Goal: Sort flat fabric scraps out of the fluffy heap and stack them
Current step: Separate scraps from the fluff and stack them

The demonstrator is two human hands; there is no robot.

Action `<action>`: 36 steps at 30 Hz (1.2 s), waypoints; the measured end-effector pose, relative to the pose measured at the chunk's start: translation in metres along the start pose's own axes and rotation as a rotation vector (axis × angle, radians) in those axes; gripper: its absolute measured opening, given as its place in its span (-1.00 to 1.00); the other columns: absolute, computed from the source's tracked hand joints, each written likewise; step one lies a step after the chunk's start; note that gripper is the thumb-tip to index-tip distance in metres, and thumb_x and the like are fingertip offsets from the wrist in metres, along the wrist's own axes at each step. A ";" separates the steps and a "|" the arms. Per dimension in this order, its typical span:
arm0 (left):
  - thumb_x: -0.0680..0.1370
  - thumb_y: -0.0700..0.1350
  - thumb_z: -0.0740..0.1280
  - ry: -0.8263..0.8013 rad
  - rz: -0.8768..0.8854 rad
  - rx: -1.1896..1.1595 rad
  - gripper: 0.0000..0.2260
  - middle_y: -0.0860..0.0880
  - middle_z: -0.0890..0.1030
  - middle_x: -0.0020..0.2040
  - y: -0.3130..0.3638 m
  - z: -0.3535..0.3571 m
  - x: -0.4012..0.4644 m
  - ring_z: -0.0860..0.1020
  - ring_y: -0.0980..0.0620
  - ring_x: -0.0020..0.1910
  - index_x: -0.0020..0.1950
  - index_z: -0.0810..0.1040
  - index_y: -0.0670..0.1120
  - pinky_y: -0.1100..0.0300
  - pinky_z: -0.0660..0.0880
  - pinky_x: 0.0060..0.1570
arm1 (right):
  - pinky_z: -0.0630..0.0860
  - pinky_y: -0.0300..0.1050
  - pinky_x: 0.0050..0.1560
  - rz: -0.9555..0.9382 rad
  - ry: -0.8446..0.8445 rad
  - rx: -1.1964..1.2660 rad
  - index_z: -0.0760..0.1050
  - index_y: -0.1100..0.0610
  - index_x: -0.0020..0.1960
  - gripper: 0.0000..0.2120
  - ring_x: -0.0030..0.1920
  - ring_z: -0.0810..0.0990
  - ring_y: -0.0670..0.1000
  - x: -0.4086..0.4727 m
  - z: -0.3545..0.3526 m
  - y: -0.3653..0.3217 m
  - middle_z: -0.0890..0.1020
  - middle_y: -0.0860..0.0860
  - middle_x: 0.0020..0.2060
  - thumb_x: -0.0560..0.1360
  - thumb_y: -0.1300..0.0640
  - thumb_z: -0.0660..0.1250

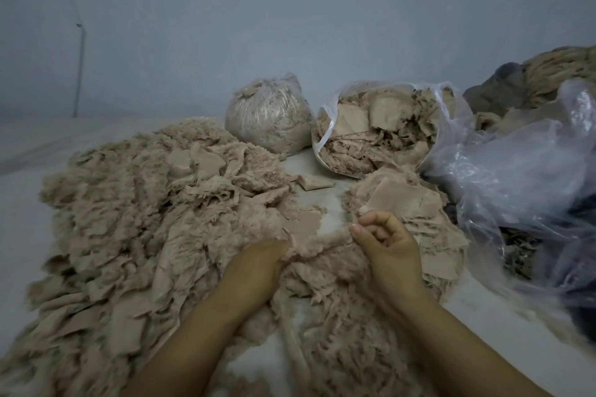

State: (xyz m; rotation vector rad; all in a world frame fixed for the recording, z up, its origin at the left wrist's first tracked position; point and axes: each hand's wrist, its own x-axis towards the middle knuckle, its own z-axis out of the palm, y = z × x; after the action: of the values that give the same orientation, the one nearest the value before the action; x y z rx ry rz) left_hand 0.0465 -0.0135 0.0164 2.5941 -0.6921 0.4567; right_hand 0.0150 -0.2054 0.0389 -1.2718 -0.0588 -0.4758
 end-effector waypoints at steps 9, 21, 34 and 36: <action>0.45 -0.11 0.27 0.139 -0.007 -0.240 -0.80 0.04 0.55 -0.08 0.003 -0.016 -0.006 0.50 0.06 -0.03 -0.02 0.64 -0.10 0.39 0.33 -0.04 | 0.51 -0.34 -0.29 0.000 0.064 -0.076 0.52 0.08 -0.17 -0.87 -0.33 0.54 -0.14 0.008 -0.016 -0.003 0.60 -0.05 -0.35 0.49 0.28 0.37; 0.55 -0.36 0.21 0.023 -0.689 -1.587 -0.86 -0.26 0.66 -0.12 0.036 -0.015 -0.003 0.65 -0.07 -0.23 0.00 0.56 -0.29 0.17 0.61 -0.22 | 0.47 -0.23 -0.47 0.042 -0.450 -0.146 0.47 0.17 0.06 -0.87 -0.49 0.56 -0.03 -0.023 0.003 0.006 0.70 0.08 -0.13 0.53 0.18 0.26; 0.44 0.10 0.42 -0.055 -0.481 -1.197 -0.70 -0.01 0.67 -0.09 0.046 -0.011 -0.006 0.64 0.15 -0.15 0.06 0.57 -0.04 0.30 0.53 -0.21 | 0.43 -0.12 -0.31 0.331 -0.329 -0.169 0.47 0.29 -0.11 -0.93 -0.35 0.46 0.05 -0.015 0.007 0.012 0.51 0.14 -0.35 0.55 0.33 0.26; 0.44 -0.05 0.46 -0.021 -0.401 -1.030 -0.78 -0.01 0.64 -0.12 0.048 -0.007 -0.006 0.60 0.13 -0.18 0.01 0.58 -0.10 0.29 0.51 -0.20 | 0.37 -0.07 -0.26 0.329 -0.290 -0.235 0.44 0.31 -0.14 -0.86 -0.31 0.41 0.06 -0.016 0.009 0.013 0.46 0.15 -0.32 0.57 0.26 0.25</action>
State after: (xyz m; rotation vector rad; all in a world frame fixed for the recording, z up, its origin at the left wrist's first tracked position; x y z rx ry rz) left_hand 0.0144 -0.0458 0.0346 1.6752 -0.2636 -0.0696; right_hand 0.0071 -0.1893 0.0245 -1.5407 -0.0375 -0.0118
